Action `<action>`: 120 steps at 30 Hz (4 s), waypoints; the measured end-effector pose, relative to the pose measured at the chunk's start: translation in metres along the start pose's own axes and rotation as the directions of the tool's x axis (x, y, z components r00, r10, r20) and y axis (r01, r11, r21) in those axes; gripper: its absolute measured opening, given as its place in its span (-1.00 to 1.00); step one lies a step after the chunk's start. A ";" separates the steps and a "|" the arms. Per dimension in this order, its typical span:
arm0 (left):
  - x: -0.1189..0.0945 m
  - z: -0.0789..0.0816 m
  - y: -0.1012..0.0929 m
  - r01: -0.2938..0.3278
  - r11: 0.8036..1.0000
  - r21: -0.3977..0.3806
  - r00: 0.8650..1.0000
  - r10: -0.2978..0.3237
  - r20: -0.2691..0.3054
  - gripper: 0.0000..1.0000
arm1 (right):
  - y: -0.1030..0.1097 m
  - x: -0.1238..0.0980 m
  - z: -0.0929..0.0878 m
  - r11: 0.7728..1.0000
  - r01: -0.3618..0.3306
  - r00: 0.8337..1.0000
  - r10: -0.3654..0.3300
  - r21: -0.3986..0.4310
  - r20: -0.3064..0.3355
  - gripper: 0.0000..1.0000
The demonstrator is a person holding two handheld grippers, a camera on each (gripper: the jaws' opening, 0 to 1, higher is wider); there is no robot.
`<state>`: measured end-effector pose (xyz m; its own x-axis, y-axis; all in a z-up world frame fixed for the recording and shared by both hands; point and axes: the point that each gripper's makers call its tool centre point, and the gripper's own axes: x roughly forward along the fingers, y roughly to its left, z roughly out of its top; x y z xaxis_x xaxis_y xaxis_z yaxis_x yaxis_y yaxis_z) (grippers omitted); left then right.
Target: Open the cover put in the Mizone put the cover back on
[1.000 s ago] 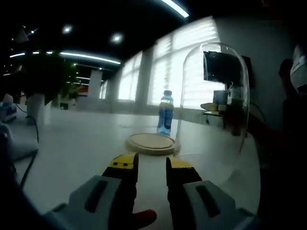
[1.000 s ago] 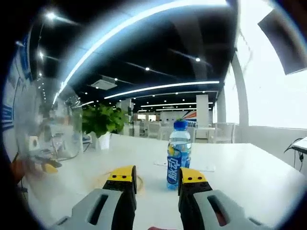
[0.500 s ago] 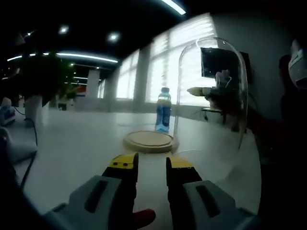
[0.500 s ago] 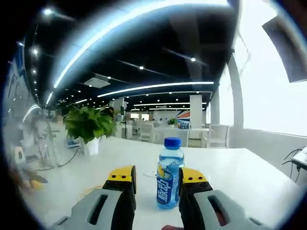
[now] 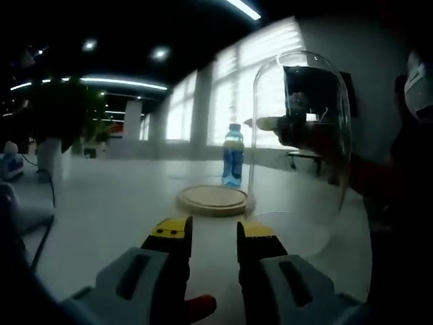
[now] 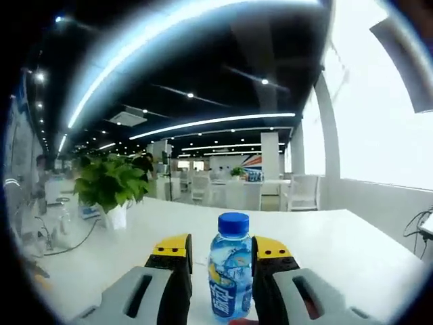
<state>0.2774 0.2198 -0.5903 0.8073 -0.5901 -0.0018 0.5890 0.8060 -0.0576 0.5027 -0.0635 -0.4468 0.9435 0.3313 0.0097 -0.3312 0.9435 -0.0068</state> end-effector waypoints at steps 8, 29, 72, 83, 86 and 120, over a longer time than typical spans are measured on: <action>0.001 -0.002 0.001 -0.002 1.000 -0.002 1.000 0.002 -0.008 -0.58 | -0.006 0.028 0.000 1.000 0.018 1.000 -0.019 0.010 0.014 -0.43; 0.001 -0.002 -0.001 -0.009 1.000 0.030 1.000 0.009 -0.008 -0.58 | -0.007 0.068 -0.016 0.998 0.038 0.999 -0.040 -0.052 -0.033 -0.44; 0.001 -0.006 0.003 -0.035 0.998 0.056 0.999 0.037 -0.027 -0.59 | -0.005 0.069 -0.006 1.000 0.011 0.999 -0.012 -0.006 -0.038 -0.54; 0.002 -0.006 0.004 -0.040 0.997 0.059 0.999 0.041 -0.027 -0.59 | 0.010 0.058 0.003 0.999 -0.039 0.999 0.038 -0.034 -0.022 -0.55; 0.002 -0.006 0.004 -0.042 0.997 0.057 0.999 0.044 -0.028 -0.59 | 0.016 0.057 0.004 0.997 -0.059 0.998 0.058 -0.042 -0.025 -0.55; 0.001 -0.007 0.001 -0.023 0.999 0.041 0.999 0.025 -0.031 -0.61 | 0.161 0.030 0.030 0.885 -0.459 0.888 0.460 -0.071 -0.005 -0.55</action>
<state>0.2789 0.2196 -0.5971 0.8202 -0.5711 -0.0343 0.5709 0.8209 -0.0164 0.4776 0.0989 -0.4172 0.6853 0.7283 0.0008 -0.7258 0.6831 -0.0816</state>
